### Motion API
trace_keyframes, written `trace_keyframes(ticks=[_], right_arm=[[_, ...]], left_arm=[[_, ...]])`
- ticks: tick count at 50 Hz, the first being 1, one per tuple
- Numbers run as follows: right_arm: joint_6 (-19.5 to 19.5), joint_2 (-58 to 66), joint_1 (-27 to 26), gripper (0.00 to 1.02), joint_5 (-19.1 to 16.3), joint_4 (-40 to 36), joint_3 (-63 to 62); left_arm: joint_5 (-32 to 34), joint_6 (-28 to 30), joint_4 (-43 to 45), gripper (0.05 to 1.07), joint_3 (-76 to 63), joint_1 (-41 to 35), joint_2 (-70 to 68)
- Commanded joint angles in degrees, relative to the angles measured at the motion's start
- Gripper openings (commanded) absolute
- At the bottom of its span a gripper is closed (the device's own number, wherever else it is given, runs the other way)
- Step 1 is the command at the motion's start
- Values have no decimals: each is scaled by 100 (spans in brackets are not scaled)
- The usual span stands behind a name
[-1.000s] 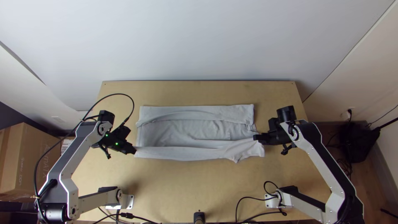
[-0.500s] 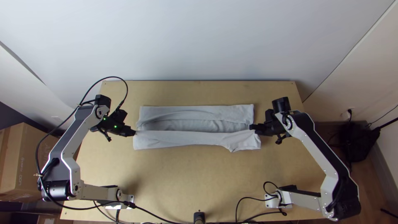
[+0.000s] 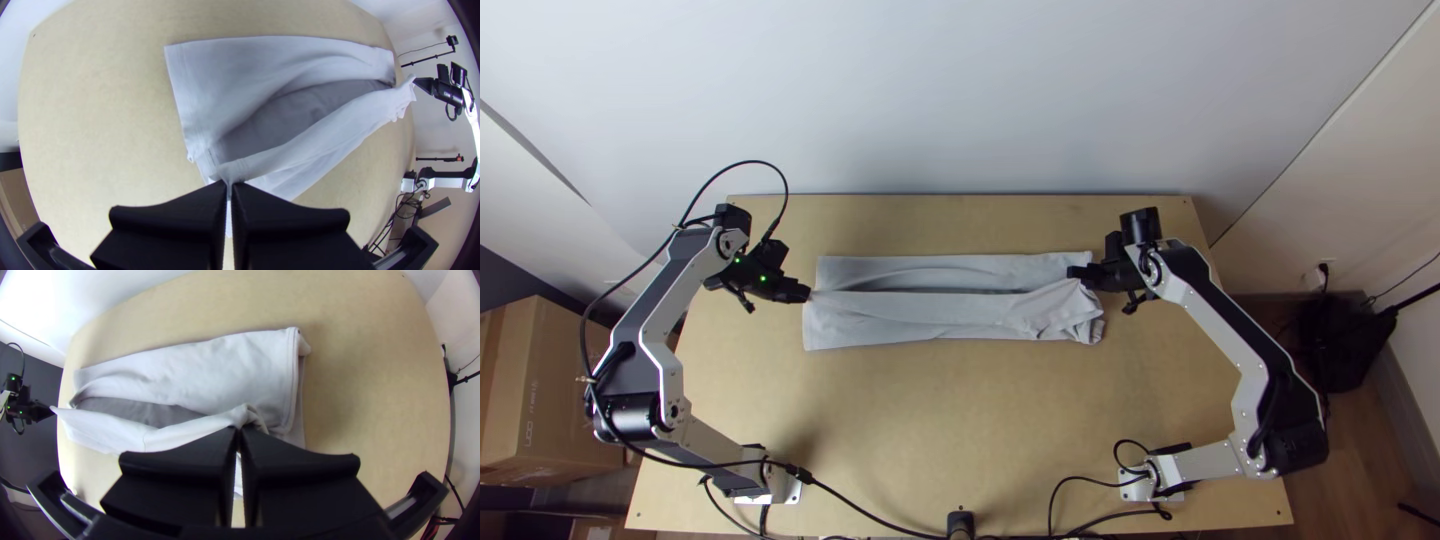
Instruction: Fold the t-shirt
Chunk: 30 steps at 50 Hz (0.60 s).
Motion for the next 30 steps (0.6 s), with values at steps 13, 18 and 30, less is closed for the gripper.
trace_keyframes(ticks=[13,18,30], right_arm=[[77,1184,-45,2,44,94,1114],[77,1483,-72,2,53,94,1343],[77,2195,-125,2,158,516,1756]], left_arm=[[81,-181,22,8,1093,-15,907],[81,-243,22,8,1374,-23,1197],[81,-568,374,23,1691,-129,1777]])
